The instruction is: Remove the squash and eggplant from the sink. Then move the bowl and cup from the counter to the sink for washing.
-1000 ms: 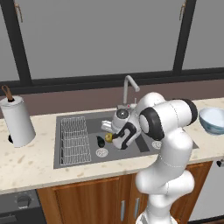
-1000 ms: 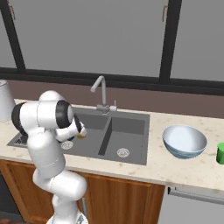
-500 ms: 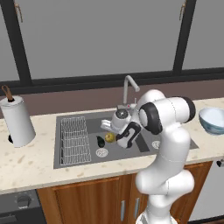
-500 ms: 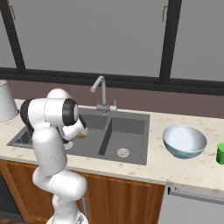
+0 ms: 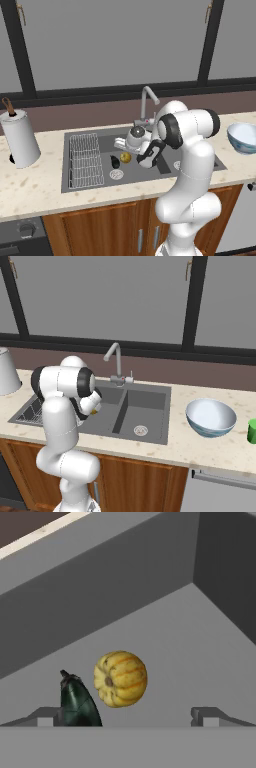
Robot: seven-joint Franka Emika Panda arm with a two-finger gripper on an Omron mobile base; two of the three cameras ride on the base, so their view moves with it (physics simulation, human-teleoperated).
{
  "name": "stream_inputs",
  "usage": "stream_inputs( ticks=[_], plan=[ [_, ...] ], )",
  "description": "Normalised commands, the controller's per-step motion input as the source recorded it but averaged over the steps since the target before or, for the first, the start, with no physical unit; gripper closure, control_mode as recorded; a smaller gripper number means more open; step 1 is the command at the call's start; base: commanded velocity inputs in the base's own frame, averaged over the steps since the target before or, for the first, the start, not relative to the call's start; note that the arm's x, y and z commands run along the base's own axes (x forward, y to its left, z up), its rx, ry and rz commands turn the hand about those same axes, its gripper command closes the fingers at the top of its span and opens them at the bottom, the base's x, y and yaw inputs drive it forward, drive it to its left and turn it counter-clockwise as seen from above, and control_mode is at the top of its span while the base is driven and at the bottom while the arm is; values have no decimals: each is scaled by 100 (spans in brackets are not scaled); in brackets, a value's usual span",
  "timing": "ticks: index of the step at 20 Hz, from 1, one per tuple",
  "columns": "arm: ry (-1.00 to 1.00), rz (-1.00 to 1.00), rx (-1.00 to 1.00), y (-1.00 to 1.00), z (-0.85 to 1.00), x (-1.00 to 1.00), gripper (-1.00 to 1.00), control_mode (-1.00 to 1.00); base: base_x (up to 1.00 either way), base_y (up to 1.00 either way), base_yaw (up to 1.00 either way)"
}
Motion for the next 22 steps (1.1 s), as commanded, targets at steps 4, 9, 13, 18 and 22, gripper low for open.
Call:
stream_inputs(
  ticks=[4,9,13,18,22],
  plan=[
    [0,0,0,3,-16,9,-100,-100,0,0,0],
    [0,0,0,0,-12,10,-100,-100,0,0,0],
    [0,0,0,0,-13,10,-100,-100,0,0,0],
    [0,0,1,0,-13,12,-100,-100,0,0,0],
    [0,0,1,0,-12,13,-100,-100,0,0,0]
  ],
)
